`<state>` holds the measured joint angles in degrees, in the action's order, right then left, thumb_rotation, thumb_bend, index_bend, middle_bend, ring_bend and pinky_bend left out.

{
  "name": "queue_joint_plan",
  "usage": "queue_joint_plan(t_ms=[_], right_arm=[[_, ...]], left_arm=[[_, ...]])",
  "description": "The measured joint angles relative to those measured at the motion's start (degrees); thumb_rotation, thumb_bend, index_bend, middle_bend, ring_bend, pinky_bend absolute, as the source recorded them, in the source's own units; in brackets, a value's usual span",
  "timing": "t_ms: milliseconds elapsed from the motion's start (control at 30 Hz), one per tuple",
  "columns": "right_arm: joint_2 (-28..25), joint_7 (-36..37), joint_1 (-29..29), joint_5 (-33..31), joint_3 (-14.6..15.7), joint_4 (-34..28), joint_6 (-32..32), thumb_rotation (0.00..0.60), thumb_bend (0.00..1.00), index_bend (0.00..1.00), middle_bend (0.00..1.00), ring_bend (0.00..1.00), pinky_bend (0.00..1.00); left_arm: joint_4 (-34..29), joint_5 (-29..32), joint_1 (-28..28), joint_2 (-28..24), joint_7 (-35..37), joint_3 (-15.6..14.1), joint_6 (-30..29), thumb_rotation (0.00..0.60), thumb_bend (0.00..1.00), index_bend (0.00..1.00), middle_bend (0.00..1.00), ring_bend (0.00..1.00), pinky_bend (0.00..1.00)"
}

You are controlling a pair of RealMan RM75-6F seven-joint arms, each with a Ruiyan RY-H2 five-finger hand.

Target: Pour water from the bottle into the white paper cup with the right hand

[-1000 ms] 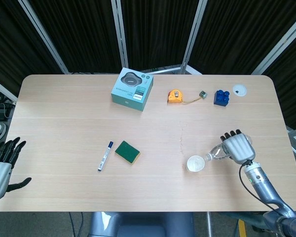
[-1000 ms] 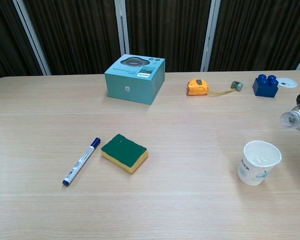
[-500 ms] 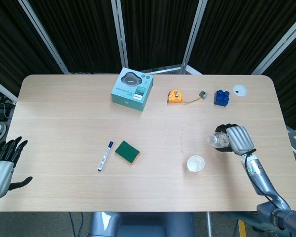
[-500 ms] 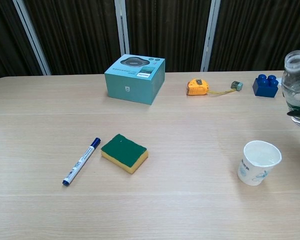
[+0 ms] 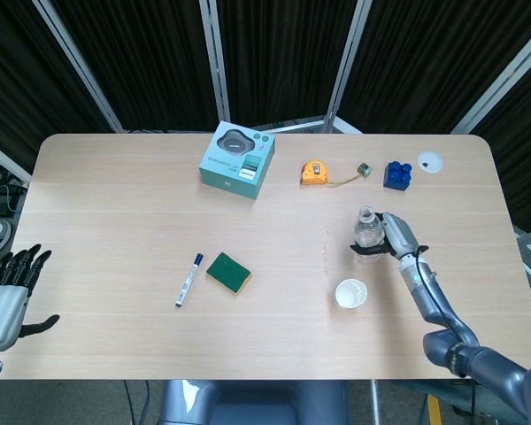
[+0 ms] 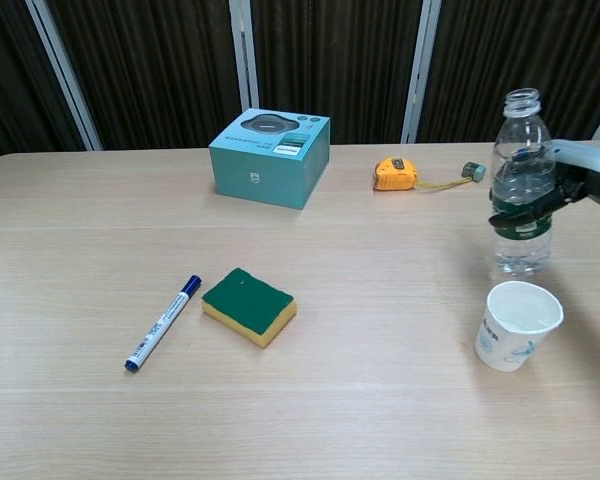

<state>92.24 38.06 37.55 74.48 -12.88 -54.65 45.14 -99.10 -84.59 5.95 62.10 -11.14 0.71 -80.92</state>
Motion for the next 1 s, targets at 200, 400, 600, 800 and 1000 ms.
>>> queue_joint_plan(t_ms=[200,400,600,800,1000], right_arm=[[3.49,3.27,2.0,1.71,0.37,3.59,-1.21,0.6,0.53,0.56,0.66,0.6,0.5],[5.97,6.11,2.74,3.38,1.07,6.52,-0.52,0.6,0.53,0.56,0.66,0.59,0.5],[6.83,8.57,2.89,4.35,1.65,8.17,0.07,0.6,0.53,0.56,0.66,0.56,0.5],[6.88,11.51,2.72,5.78,2.69,9.12,0.79,0.6,0.32,0.52,0.58,0.47,0.4],[6.62,15.3,2.25,7.57,3.97,10.22,2.44,0.6,0.01,0.42,0.48,0.35,0.27]], left_arm=[[0.37,0.98,0.16,0.17,-0.23,0.23,0.37,0.6,0.0,0.0,0.0,0.0,0.0],[0.56,1.39,0.13,0.08,0.03,0.3,0.35,0.6,0.0,0.0,0.0,0.0,0.0],[0.56,1.4,0.16,0.02,0.13,0.2,0.43,0.6,0.0,0.0,0.0,0.0,0.0],[0.45,1.17,0.16,0.09,-0.24,0.02,0.35,0.6,0.0,0.0,0.0,0.0,0.0],[0.18,0.87,0.05,0.1,-0.48,-0.18,0.07,0.6,0.0,0.0,0.0,0.0,0.0]])
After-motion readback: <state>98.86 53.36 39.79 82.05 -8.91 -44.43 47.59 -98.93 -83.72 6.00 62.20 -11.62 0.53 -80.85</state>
